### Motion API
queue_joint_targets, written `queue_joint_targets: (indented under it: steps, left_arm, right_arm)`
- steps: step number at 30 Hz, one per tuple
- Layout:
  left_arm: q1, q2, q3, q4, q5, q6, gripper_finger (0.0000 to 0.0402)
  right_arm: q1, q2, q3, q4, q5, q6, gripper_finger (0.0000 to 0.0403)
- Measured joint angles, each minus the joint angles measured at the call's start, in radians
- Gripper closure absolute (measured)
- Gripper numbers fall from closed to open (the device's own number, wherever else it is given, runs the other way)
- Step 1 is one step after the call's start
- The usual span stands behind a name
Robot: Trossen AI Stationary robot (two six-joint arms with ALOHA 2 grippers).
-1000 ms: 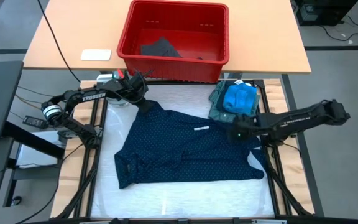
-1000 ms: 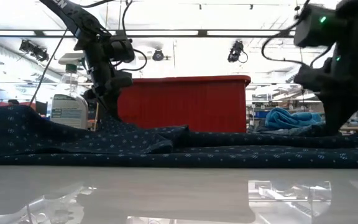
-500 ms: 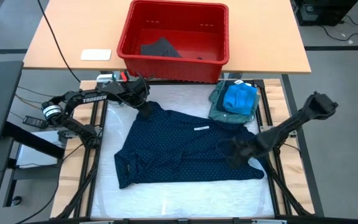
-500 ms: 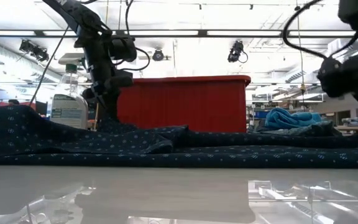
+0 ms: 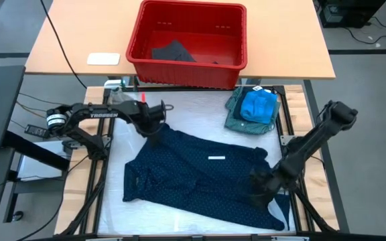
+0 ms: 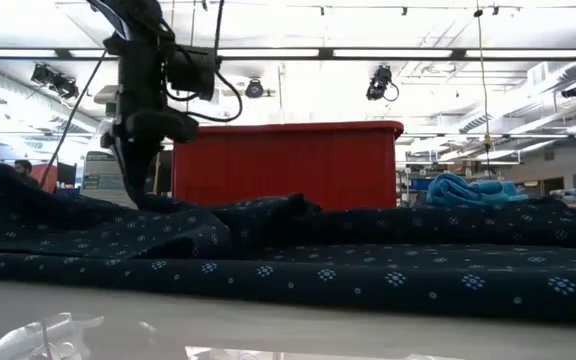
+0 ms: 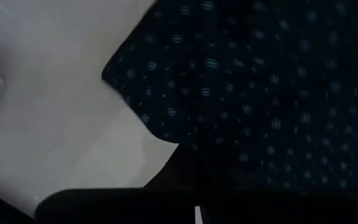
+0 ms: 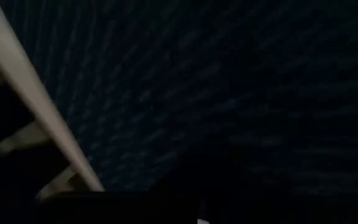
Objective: Fold laundry
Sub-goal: Fold the dark blue polo shirt
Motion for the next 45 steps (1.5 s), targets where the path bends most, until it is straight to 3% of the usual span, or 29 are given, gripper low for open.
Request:
queue_joint_targets:
  steps: [5, 8, 11, 19, 26, 30, 33, 38, 45]
  left_arm:
    - [-0.057, -0.001, 0.000, -0.067, -0.010, -0.066, 0.0401]
    - [-0.062, -0.008, 0.000, -0.093, -0.076, -0.054, 0.0401]
    - [-0.038, -0.009, 0.000, -0.071, -0.111, 0.001, 0.0401]
    - [0.094, -0.009, 0.000, 0.020, -0.114, 0.148, 0.0401]
    - [0.151, -0.015, -0.041, 0.024, -0.092, 0.276, 0.0401]
    - [0.169, -0.022, -0.117, 0.100, -0.064, 0.337, 0.0401]
    - [0.180, -0.022, -0.150, 0.128, -0.046, 0.346, 0.0401]
    - [0.184, -0.022, -0.162, 0.180, -0.045, 0.376, 0.0401]
    - [0.194, -0.022, -0.161, 0.314, -0.040, 0.449, 0.0401]
  right_arm:
    - [-0.032, -0.186, 0.032, -0.343, 0.186, 0.006, 0.0348]
    - [-0.088, -0.276, 0.029, -0.575, 0.297, -0.012, 0.0316]
    - [-0.187, -0.355, 0.004, -0.719, 0.331, -0.077, 0.0278]
    - [-0.499, -0.388, -0.005, -0.691, 0.344, -0.091, 0.0201]
    - [-0.697, -0.268, -0.008, -0.591, 0.279, -0.040, 0.0201]
    - [-0.766, -0.154, -0.010, -0.461, 0.263, -0.119, 0.0201]
    - [-0.820, -0.060, -0.010, -0.470, 0.272, -0.128, 0.0201]
    - [-0.907, 0.049, -0.012, -0.484, 0.276, -0.097, 0.0190]
    - [-0.979, 0.155, -0.025, -0.281, 0.204, -0.196, 0.0194]
